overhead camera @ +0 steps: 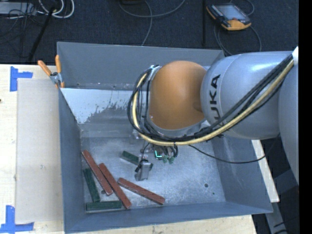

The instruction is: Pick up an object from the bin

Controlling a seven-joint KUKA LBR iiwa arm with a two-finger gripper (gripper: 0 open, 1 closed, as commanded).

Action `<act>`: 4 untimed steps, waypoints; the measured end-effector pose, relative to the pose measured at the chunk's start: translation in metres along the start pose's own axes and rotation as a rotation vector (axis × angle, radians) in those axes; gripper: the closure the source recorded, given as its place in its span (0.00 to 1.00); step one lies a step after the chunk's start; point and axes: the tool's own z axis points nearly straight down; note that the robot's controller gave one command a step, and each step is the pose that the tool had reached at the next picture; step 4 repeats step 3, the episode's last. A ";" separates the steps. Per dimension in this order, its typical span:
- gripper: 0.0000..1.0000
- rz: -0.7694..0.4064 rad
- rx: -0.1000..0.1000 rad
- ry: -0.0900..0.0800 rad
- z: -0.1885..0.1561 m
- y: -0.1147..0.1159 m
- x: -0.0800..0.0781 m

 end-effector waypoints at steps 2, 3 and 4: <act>1.00 0.036 -0.002 -0.008 0.107 -0.039 -0.054; 1.00 0.126 -0.002 -0.018 -0.061 -0.086 -0.064; 1.00 0.126 -0.002 -0.018 -0.061 -0.086 -0.064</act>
Offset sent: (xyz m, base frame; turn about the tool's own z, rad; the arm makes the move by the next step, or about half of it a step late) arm 0.0526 -0.0389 -0.1067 0.0319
